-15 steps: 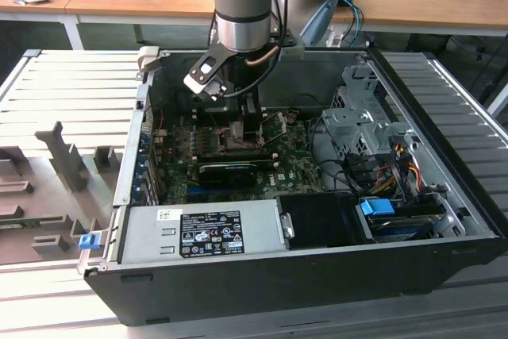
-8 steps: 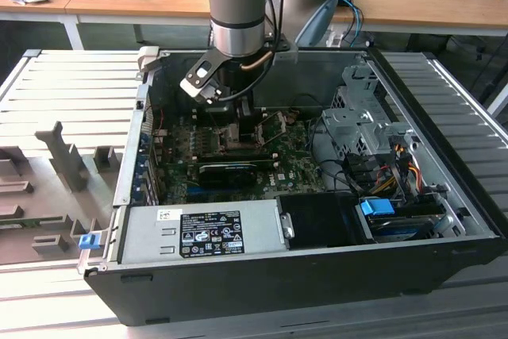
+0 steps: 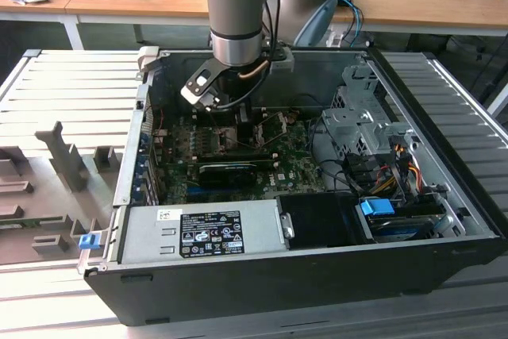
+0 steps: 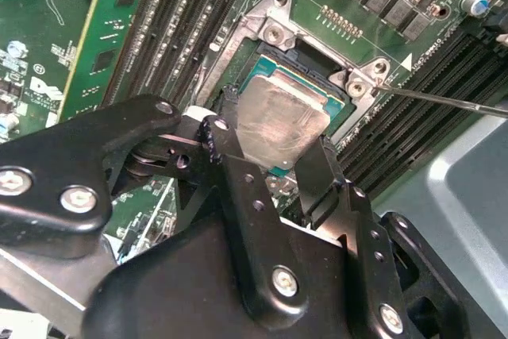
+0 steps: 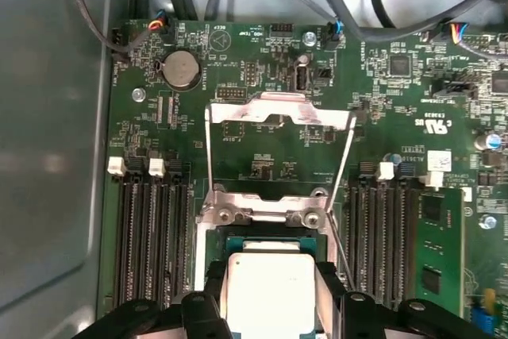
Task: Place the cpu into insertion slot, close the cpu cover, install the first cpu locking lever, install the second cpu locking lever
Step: 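Place the cpu into insertion slot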
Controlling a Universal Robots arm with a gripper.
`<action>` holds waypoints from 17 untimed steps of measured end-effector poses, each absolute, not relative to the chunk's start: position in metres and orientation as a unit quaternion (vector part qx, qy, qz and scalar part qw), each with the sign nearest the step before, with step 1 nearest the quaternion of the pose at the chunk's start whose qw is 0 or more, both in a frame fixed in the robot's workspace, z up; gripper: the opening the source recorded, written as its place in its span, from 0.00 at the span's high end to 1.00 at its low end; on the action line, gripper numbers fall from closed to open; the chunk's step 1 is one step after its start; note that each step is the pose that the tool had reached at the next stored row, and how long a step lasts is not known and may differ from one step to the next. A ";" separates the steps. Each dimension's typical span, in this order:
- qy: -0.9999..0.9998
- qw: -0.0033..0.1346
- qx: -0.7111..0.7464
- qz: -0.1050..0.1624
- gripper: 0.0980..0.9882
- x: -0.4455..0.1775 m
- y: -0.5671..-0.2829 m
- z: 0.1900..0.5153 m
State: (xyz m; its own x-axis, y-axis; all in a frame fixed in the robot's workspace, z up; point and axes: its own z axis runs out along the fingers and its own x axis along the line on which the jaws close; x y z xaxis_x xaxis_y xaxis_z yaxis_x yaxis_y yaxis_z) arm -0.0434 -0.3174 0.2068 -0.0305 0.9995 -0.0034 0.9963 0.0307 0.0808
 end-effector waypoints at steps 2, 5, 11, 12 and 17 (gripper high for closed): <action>0.717 0.030 0.696 0.027 0.52 -0.043 -0.315 0.201; 0.717 0.030 0.696 0.027 0.52 -0.043 -0.315 0.202; 0.716 0.032 0.696 0.025 0.52 -0.043 -0.316 0.201; 0.716 0.032 0.696 0.025 0.52 -0.043 -0.316 0.201; 0.716 0.032 0.697 0.025 0.37 -0.043 -0.315 0.201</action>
